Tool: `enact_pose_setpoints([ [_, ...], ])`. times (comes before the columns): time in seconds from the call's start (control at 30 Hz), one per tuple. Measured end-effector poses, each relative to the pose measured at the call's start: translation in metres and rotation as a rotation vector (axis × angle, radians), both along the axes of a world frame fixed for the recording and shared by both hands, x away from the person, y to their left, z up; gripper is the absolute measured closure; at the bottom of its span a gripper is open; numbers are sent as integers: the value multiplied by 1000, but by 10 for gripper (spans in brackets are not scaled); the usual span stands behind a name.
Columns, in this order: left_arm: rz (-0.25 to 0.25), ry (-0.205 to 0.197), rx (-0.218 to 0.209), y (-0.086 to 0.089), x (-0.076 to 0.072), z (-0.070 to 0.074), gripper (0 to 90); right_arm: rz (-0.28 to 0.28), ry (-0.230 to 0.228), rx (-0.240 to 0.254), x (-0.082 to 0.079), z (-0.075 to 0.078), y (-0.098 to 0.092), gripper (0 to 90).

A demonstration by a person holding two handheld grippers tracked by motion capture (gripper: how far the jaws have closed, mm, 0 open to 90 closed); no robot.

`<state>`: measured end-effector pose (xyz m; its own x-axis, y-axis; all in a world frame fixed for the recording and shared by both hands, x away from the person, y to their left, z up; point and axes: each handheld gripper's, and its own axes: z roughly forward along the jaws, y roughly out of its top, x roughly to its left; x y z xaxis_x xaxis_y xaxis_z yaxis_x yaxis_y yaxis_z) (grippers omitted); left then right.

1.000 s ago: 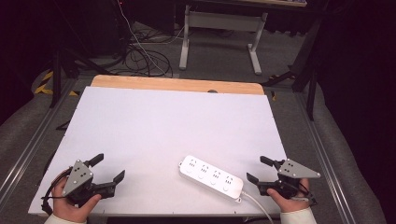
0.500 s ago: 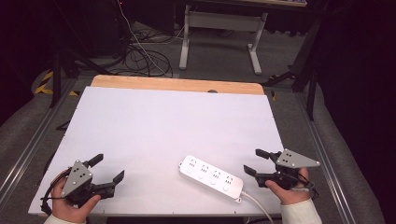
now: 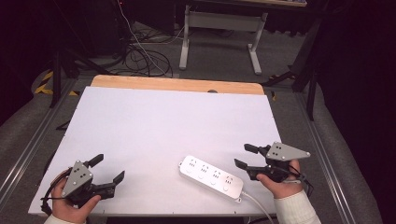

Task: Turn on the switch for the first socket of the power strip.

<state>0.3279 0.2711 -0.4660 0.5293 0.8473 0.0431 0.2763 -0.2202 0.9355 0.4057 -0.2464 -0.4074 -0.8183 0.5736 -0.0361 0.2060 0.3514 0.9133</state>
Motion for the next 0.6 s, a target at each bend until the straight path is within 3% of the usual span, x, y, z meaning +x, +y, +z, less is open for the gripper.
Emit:
enact_pose_setpoints([
  [0.6, -17, 9, 7, -2, -1, -1, 120, 104, -3, -46, 8, 10, 41, 423],
])
